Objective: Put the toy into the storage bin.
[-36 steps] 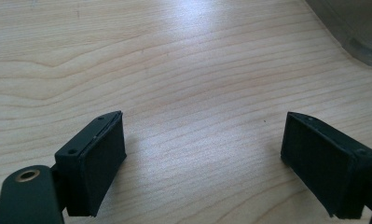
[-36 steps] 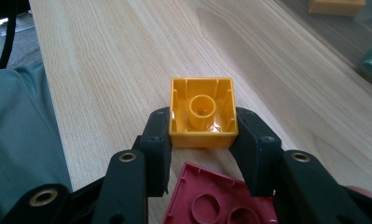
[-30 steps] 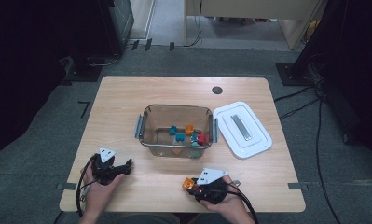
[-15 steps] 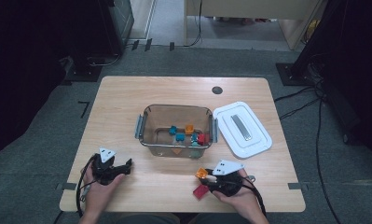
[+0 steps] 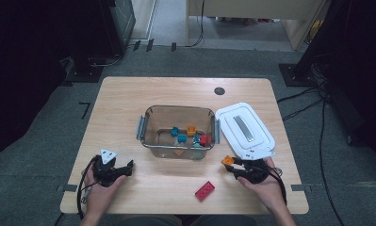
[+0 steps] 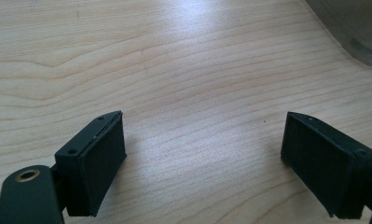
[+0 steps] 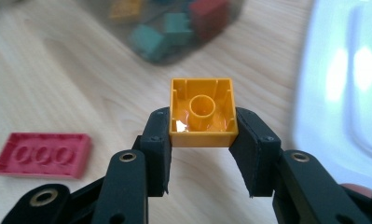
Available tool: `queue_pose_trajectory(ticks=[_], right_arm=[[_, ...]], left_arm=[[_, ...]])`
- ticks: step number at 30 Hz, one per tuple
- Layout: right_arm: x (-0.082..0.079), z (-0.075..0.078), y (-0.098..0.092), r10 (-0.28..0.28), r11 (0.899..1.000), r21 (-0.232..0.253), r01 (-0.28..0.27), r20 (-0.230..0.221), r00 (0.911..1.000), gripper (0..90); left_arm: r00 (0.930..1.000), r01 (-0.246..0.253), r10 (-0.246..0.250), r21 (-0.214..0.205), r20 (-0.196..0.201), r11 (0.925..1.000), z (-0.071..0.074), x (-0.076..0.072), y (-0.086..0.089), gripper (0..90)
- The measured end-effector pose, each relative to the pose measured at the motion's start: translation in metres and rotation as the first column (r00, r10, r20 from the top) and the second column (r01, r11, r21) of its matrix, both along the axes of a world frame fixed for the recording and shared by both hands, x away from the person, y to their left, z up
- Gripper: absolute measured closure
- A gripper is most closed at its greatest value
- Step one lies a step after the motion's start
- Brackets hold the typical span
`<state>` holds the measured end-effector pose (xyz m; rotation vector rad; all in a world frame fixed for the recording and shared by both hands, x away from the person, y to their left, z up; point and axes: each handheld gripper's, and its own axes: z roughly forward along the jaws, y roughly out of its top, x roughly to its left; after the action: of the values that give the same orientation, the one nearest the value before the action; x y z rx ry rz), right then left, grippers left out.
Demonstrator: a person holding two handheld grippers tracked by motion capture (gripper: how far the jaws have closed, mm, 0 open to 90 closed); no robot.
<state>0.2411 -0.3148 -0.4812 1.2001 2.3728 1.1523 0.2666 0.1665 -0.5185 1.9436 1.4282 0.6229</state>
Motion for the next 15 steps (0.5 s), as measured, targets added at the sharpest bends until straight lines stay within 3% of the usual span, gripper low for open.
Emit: queue_pose_trajectory(ticks=[7, 15], right_arm=[[0.012, 0.017, -0.021, -0.059, 0.998, -0.007, 0.059, -0.005, 0.9982, 60.3], [0.026, 0.046, -0.024, -0.07, 0.997, -0.013, 0.07, 0.014, 0.9975, 60.4]], left_arm=[[1.0, 0.0, 0.0, 0.0, 0.0, 1.0, 0.0, 0.0, 0.0, 13.3], [1.0, 0.0, 0.0, 0.0, 0.0, 1.0, 0.0, 0.0, 0.0, 13.3]])
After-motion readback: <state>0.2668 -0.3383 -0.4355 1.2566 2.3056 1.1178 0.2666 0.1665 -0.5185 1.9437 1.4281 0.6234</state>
